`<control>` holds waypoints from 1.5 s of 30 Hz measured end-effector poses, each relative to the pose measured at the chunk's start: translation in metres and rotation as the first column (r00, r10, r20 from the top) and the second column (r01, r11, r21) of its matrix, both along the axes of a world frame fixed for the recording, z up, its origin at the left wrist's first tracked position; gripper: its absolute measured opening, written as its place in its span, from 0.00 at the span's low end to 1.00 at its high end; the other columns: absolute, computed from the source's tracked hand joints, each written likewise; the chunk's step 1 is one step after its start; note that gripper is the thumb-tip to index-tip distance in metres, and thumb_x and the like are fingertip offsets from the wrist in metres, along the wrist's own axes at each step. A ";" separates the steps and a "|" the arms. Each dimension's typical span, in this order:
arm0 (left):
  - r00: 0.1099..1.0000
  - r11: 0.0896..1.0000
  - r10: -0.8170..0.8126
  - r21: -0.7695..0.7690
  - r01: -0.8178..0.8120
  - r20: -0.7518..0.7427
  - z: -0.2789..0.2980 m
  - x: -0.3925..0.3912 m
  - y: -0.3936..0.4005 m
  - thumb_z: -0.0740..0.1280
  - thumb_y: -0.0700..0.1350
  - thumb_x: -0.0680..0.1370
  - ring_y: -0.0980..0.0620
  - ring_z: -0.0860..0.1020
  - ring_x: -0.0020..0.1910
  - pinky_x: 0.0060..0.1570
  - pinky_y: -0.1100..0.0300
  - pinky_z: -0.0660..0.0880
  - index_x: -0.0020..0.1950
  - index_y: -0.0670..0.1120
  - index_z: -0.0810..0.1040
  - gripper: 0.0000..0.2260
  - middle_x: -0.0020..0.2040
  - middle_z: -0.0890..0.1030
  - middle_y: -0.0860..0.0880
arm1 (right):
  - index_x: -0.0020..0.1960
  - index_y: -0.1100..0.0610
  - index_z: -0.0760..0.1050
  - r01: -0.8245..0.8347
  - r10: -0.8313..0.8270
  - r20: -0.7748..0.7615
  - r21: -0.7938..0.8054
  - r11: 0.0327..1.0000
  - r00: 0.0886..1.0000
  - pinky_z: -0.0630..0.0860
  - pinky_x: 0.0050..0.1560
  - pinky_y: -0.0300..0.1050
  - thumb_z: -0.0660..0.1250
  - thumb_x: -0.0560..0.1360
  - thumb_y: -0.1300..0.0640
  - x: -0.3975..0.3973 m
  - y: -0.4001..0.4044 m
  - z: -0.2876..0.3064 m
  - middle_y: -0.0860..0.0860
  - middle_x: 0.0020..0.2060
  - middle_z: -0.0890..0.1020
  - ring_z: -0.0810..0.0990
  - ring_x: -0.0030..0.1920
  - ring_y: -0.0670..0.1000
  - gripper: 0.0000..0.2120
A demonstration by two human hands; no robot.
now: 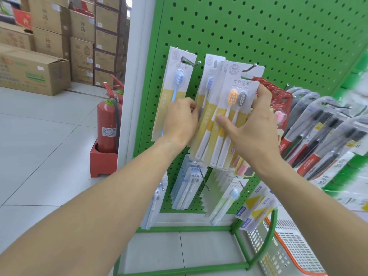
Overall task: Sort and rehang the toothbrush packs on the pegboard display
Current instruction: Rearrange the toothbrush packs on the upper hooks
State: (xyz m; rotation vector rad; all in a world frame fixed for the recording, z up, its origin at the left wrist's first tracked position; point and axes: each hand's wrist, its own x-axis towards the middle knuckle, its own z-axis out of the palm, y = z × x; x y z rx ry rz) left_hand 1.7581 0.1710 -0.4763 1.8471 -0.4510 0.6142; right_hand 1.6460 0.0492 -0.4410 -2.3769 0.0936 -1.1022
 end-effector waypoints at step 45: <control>0.576 0.750 -0.553 -0.059 0.659 -0.603 -0.085 -0.127 -0.008 0.63 0.40 0.83 0.42 0.85 0.36 0.32 0.45 0.82 0.59 0.48 0.72 0.07 0.43 0.86 0.45 | 0.56 0.60 0.70 -0.135 0.588 -0.291 0.809 0.572 0.754 0.83 0.32 0.50 0.65 0.82 0.61 -0.098 -0.067 -0.131 0.58 0.34 0.84 0.84 0.31 0.55 0.05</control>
